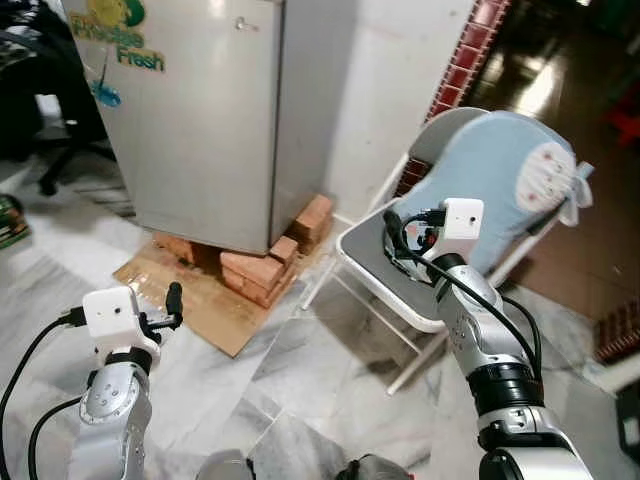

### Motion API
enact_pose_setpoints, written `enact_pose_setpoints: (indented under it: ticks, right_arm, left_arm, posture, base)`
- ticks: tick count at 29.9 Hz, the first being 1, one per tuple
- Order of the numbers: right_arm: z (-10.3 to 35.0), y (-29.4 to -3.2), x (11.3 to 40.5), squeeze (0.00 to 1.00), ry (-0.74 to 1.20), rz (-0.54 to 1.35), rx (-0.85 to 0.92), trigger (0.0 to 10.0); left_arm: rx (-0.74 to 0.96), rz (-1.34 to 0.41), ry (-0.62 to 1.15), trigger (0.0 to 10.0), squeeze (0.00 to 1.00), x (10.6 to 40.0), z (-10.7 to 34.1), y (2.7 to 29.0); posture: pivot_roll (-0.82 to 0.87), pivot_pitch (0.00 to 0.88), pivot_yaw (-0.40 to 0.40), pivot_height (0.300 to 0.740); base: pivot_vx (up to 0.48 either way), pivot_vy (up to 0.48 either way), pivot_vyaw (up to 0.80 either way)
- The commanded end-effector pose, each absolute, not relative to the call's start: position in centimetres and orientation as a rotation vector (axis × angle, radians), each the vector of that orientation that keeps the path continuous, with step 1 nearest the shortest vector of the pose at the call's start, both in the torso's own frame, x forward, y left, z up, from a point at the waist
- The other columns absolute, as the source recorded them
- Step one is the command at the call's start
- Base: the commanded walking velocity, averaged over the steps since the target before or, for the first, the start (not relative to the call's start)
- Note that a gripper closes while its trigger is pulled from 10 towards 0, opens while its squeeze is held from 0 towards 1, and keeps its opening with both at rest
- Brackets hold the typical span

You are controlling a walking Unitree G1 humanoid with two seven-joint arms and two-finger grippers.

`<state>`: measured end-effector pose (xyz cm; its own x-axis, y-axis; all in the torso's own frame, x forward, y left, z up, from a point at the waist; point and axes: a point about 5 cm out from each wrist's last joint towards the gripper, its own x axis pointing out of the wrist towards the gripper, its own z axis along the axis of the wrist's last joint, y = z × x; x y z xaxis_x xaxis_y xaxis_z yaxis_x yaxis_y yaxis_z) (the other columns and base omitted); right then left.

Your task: Restocking fridge

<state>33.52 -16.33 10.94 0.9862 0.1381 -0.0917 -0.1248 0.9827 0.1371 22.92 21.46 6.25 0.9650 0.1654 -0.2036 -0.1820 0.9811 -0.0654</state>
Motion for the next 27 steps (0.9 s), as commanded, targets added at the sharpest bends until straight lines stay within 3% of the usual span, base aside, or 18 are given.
enact_pose_setpoints:
  ticks: [1,5,27]
  right_arm:
    - [10.47,-17.67,33.18,0.0,0.117,0.09,0.129,10.0]
    - [10.48,-17.67,33.18,0.0,0.116,0.09,0.129,10.0]
    - [10.69,-16.72,33.28,0.0,0.108,0.143,0.149,10.0]
  left_arm:
    - [-0.097,0.143,0.198,10.0,0.0,23.18,6.26,20.37]
    - [-0.097,0.143,0.198,10.0,0.0,23.19,6.26,20.37]
    - [-0.113,0.126,0.189,10.0,0.0,23.55,6.26,20.09]
  posture:
    - [0.08,0.051,-0.086,0.74]
    - [0.08,0.051,-0.086,0.74]
    - [0.08,0.055,-0.09,0.74]
  base:
    - [0.0,0.48,-0.8]
    - [0.0,0.48,-0.8]
    - [0.0,0.48,0.0]
